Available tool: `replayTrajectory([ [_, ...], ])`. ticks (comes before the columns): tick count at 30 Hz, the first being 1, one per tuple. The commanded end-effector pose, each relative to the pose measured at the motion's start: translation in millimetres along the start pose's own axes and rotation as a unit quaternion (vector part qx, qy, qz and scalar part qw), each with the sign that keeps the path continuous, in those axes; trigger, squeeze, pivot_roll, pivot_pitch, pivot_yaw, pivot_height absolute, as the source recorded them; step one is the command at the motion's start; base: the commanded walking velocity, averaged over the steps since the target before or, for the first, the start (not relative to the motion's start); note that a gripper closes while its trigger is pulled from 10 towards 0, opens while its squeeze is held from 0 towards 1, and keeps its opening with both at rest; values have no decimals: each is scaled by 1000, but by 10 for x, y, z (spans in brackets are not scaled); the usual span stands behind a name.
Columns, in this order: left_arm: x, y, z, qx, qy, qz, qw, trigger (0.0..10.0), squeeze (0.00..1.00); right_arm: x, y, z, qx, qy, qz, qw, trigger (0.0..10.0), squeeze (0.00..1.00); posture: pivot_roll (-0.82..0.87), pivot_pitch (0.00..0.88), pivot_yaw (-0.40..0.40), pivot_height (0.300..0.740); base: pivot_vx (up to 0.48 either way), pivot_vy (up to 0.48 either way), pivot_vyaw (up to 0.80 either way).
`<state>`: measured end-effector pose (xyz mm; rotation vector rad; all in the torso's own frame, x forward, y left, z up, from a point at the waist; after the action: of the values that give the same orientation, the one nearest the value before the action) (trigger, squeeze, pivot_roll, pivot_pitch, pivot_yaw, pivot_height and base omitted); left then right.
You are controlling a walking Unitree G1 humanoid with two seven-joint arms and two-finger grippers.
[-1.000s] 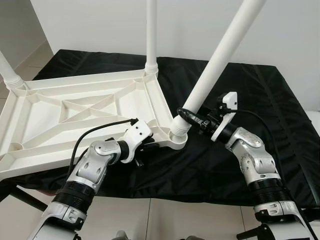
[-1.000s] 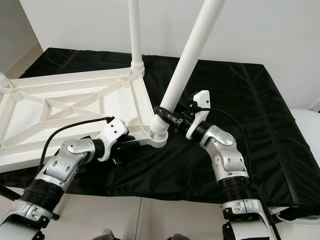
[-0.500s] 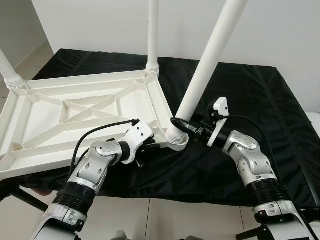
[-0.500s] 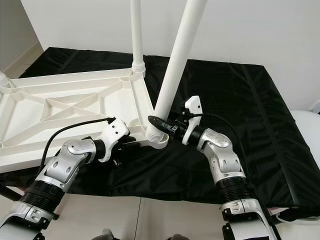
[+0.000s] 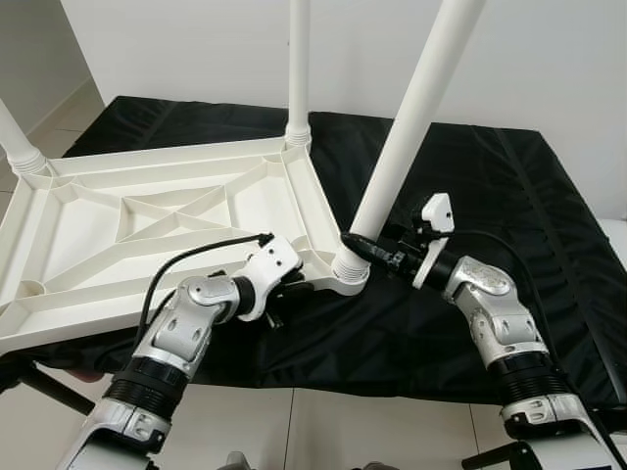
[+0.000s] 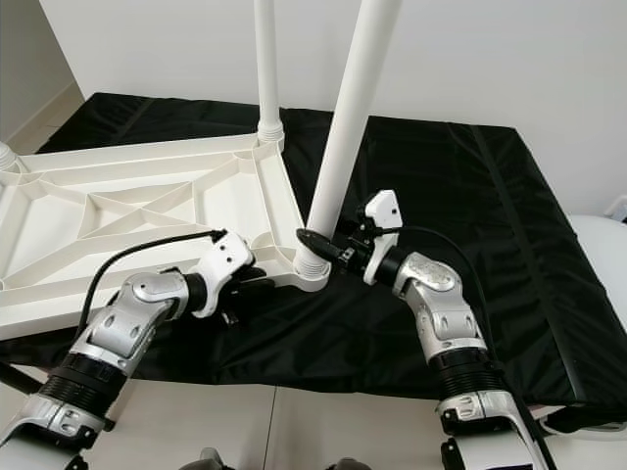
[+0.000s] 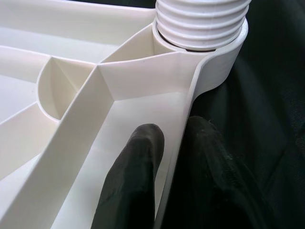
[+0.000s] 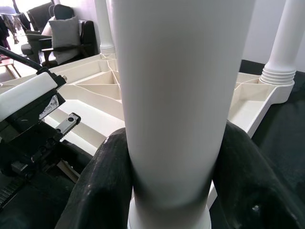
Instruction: Building children table
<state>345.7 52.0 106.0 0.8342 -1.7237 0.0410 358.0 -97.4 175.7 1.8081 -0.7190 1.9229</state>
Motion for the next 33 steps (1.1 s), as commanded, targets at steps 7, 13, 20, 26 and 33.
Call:
replayTrajectory([
  [7, 155, 36, -50, 21, -16, 20, 999, 10000, 0, -174, 15, -75, 9, -11, -28, 1000, 10000, 0, -27, 21, -18, 740, 0, 0, 0],
  [13, 164, 58, -40, 22, -16, 21, 999, 10000, 0, -257, 35, -109, 14, -17, -42, 999, 10000, 0, -26, 29, -17, 740, 0, 0, 0],
  [20, 185, 68, -37, 23, -17, 23, 999, 10000, 0, -290, 29, -108, 16, -11, -54, 998, 10000, 0, -27, 34, -16, 740, 0, 0, 0],
  [26, 218, 79, -32, 23, -20, 26, 999, 10000, 0, -309, 6, -106, 17, 10, -64, 998, 10000, 0, -24, 38, -17, 740, 0, 0, 0],
  [33, 237, 98, -30, 25, -21, 27, 999, 10000, 0, -322, -4, -111, 19, 17, -67, 997, 10000, 0, -20, 39, -17, 740, 0, 0, 0],
])
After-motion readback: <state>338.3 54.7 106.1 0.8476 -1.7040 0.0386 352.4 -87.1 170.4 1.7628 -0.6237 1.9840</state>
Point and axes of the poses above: a point about 5 cm out from each wrist's last joint towards the gripper, its own y axis pointing back from the gripper into the wrist, its own x axis along the axis of the wrist's last joint, z = x × y, the point moved 6 cm from there along -y, pointing out of the wrist towards the gripper, and after that the axes turned 7 degrees about -y, right-handed, at the moved point
